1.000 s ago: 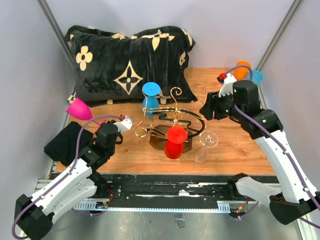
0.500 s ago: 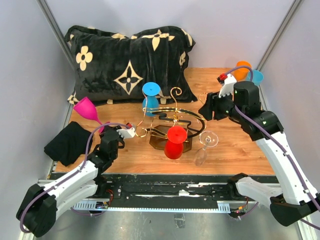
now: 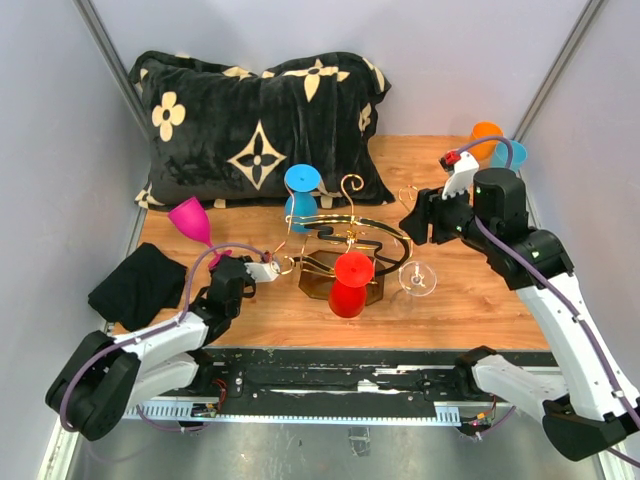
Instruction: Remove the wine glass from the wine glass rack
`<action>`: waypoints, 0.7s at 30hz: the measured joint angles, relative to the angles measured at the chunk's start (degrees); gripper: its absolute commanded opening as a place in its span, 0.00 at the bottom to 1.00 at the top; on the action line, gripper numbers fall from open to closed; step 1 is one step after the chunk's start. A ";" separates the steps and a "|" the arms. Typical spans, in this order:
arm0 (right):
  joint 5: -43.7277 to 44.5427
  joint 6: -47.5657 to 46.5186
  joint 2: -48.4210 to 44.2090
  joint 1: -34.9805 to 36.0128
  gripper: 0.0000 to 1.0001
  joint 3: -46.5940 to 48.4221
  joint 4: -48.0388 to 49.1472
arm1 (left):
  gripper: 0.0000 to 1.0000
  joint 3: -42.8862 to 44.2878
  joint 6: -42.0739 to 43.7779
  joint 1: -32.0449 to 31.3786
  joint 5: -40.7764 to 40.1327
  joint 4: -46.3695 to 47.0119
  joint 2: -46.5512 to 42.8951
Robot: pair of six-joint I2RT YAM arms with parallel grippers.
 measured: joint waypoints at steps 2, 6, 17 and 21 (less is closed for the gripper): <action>0.04 -0.15 -0.42 0.00 0.60 -0.24 -0.02 | 0.00 -0.55 -0.02 0.00 0.72 1.27 1.29; 0.02 -0.28 -0.74 0.00 0.60 -0.28 0.00 | 0.00 -2.19 0.00 0.00 1.31 4.39 4.59; 0.13 -1.07 -2.21 0.00 0.61 -0.28 -0.04 | 0.00 1.51 -0.31 0.02 -5.95 19.28 22.73; 0.13 -1.20 -1.95 0.00 0.61 -0.28 -0.04 | 0.00 5.90 -4.44 0.00 -11.10 22.86 30.05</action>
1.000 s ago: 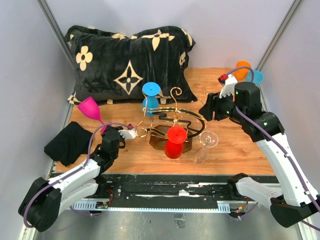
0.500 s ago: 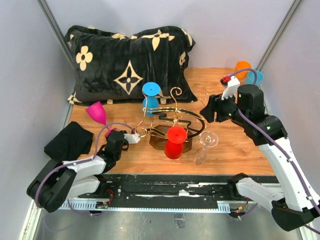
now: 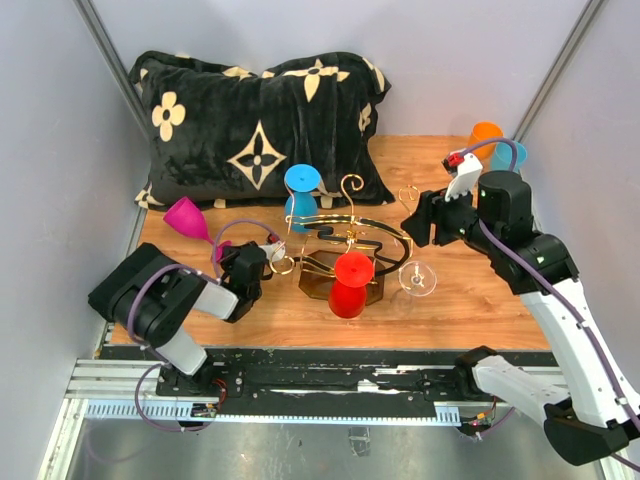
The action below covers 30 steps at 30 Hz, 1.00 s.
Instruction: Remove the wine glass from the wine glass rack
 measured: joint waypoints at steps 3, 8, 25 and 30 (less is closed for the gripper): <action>0.00 -0.13 0.33 0.00 0.61 0.00 0.00 | 0.01 1.27 -2.34 -0.31 -4.04 4.57 5.33; 0.00 -0.33 0.74 0.00 0.61 0.00 0.02 | 0.01 1.11 -4.46 -1.62 -7.78 9.60 9.97; 0.00 -0.94 1.73 0.00 0.62 0.00 0.02 | 0.26 3.02 -9.97 -3.17 -9.90 6.88 14.82; 0.00 -0.96 1.73 0.00 0.62 0.00 0.04 | 0.38 4.87 -10.99 -3.67 -11.58 5.35 15.67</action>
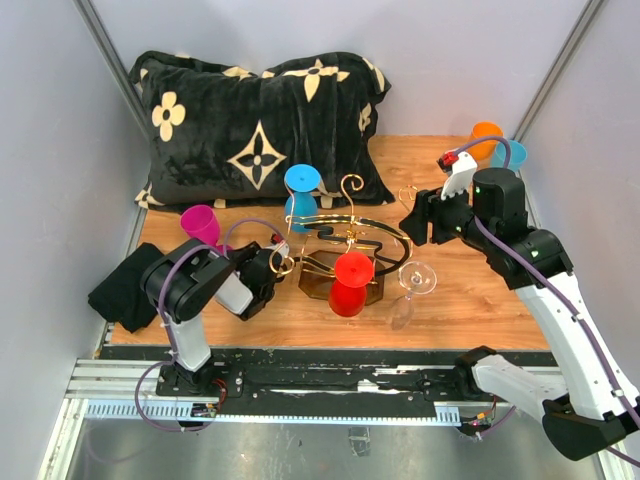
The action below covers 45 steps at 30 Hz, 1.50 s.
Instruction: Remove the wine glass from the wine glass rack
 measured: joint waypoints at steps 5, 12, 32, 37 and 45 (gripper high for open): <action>0.39 0.00 0.11 0.00 0.62 0.02 -0.02 | 0.48 1.75 -1.66 -0.46 -0.87 -3.30 -0.74; 1.27 0.02 1.09 0.00 0.62 0.31 -0.50 | 0.71 1.68 -4.94 -0.74 2.16 -8.83 -6.51; 1.88 0.02 0.70 0.00 0.62 0.35 -0.85 | 0.74 3.56 -7.41 -4.48 9.42 -25.29 -15.52; 1.86 0.04 -0.48 0.00 0.62 0.33 -0.81 | 0.71 8.28 -14.47 -4.70 16.39 -40.04 -19.08; 1.42 0.07 -1.29 0.00 0.62 0.33 -0.74 | 0.71 13.53 -27.15 -5.07 24.33 -57.61 -27.12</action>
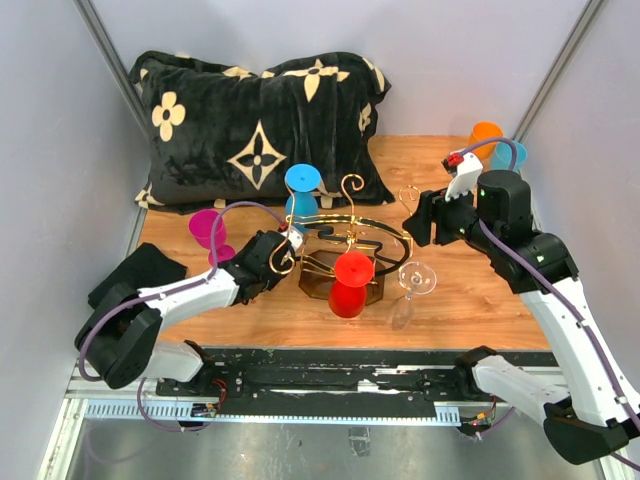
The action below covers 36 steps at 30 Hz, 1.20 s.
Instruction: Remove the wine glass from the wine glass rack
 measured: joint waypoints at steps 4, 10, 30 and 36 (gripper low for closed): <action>-0.20 0.00 -0.17 0.00 0.62 0.00 0.22 | 0.70 3.78 -4.07 -0.26 3.54 -6.34 -0.63; -0.20 0.00 -1.25 0.00 0.62 0.00 0.33 | 0.71 7.80 -7.87 -0.35 6.91 -11.85 0.11; -0.17 0.00 -2.12 0.00 0.62 0.00 0.33 | 0.71 6.25 -7.54 10.38 10.91 -13.03 -5.57; -0.17 0.00 -1.95 0.00 0.62 0.00 0.31 | 0.72 6.25 -7.87 10.40 11.58 -12.96 -8.11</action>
